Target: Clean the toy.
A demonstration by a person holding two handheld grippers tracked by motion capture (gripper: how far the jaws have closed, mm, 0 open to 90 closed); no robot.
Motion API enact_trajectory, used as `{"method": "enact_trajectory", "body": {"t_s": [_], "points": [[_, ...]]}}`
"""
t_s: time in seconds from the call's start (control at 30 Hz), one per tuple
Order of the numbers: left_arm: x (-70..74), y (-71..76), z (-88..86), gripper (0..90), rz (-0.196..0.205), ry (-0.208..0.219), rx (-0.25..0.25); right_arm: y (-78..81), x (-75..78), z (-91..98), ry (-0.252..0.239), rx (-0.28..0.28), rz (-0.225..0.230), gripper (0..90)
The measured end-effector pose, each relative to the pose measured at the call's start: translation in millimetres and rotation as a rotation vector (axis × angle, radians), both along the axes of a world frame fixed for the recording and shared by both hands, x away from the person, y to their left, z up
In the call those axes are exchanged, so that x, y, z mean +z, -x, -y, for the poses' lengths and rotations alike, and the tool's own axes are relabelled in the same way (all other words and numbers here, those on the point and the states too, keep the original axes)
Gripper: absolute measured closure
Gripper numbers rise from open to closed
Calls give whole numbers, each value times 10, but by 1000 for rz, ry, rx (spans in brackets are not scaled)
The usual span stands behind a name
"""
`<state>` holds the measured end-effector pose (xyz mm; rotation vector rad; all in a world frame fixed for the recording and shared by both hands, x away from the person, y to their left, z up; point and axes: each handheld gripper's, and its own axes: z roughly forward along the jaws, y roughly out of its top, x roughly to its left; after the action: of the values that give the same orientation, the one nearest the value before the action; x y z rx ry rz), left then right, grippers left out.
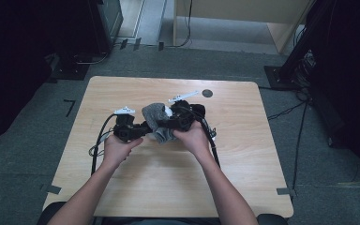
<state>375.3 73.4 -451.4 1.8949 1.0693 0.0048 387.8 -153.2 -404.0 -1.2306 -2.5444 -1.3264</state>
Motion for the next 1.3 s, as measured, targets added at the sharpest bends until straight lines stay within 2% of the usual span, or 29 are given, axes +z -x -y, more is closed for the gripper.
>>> {"method": "enact_trajectory", "body": {"t_s": [0.1, 0.2, 0.3, 0.7, 0.87, 1.0, 1.1, 1.17, 1.3], "points": [[-11, -8, -18, 674, -4, -10, 3, 3, 21, 78, 13, -17, -4, 765], [-37, -42, -77, 675, -28, 12, 3, 2, 23, 247, 65, -78, 15, 766], [-27, -30, -45, 674, -19, 15, -10, -8, -3, 458, 30, -109, -12, 768], [-33, -40, -53, 673, -12, 11, -25, 59, 58, 990, -7, -191, -8, 765], [-49, -59, -75, 672, -27, 20, -14, 93, 91, 1187, 9, -233, 22, 763], [-55, -62, -79, 669, -33, 27, -13, 97, 84, 1360, 16, -282, 18, 762], [-56, -65, -82, 666, -39, 29, -9, 99, 69, 1443, 19, -306, 17, 762], [-59, -62, -87, 661, -42, 31, -4, 116, 103, 1469, -8, -306, 21, 763], [-64, -56, -83, 651, -37, 29, 1, 180, 244, 1346, -46, -272, 52, 763]]}}
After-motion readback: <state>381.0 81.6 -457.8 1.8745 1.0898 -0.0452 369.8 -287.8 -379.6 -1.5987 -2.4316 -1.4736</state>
